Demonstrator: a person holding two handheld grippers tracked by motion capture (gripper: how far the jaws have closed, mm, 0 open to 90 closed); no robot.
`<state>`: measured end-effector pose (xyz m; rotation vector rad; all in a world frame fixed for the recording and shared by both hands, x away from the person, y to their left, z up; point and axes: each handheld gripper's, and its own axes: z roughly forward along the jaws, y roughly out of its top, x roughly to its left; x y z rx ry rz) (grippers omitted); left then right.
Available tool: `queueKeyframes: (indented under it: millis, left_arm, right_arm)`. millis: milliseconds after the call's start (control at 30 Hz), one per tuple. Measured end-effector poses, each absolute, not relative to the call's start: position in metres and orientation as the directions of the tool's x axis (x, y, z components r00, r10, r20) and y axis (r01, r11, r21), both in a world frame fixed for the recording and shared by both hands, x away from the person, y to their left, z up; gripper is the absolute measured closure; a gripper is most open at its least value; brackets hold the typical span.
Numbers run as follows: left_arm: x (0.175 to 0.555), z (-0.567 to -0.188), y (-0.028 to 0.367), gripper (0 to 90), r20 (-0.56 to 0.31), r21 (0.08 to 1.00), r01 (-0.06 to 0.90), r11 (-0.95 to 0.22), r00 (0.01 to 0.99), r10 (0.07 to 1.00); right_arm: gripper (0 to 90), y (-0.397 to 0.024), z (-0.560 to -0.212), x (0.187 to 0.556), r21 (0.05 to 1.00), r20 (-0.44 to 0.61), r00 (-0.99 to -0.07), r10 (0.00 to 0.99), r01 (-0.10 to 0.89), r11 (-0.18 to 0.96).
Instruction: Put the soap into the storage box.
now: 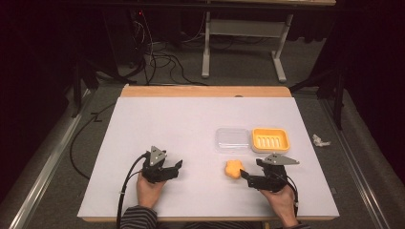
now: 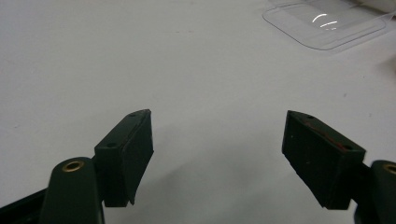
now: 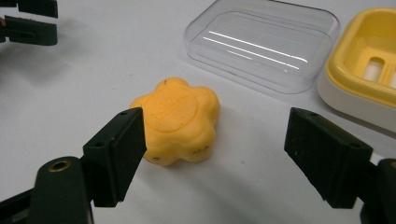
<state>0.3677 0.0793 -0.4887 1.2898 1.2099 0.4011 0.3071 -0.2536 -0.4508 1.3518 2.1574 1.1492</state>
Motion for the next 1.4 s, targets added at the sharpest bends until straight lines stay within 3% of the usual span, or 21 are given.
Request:
queueKeyframes:
  millis: [667,1100,1300,1400]
  left_arm:
    - [0.369,-0.489,0.080,25.5,-0.459,0.869,0.381,0.316,0.380,0.803]
    - [0.369,-0.489,0.079,25.5,-0.456,0.871,0.379,0.314,0.380,0.805]
    - [0.369,-0.489,0.079,25.5,-0.459,0.869,0.380,0.317,0.378,0.804]
    - [0.369,-0.489,0.079,25.5,-0.453,0.872,0.378,0.312,0.380,0.806]
  right_arm:
    - [17.8,-0.207,-0.449,0.325,0.689,-0.025,-0.576,0.817,0.582,0.431]
    - [16.6,-0.191,-0.462,0.337,0.614,-0.063,-0.582,0.811,0.618,0.491]
    - [25.3,-0.189,-0.466,0.340,0.595,-0.093,-0.582,0.807,0.618,0.514]
    - [25.3,-0.190,-0.467,0.340,0.603,-0.085,-0.583,0.808,0.616,0.507]
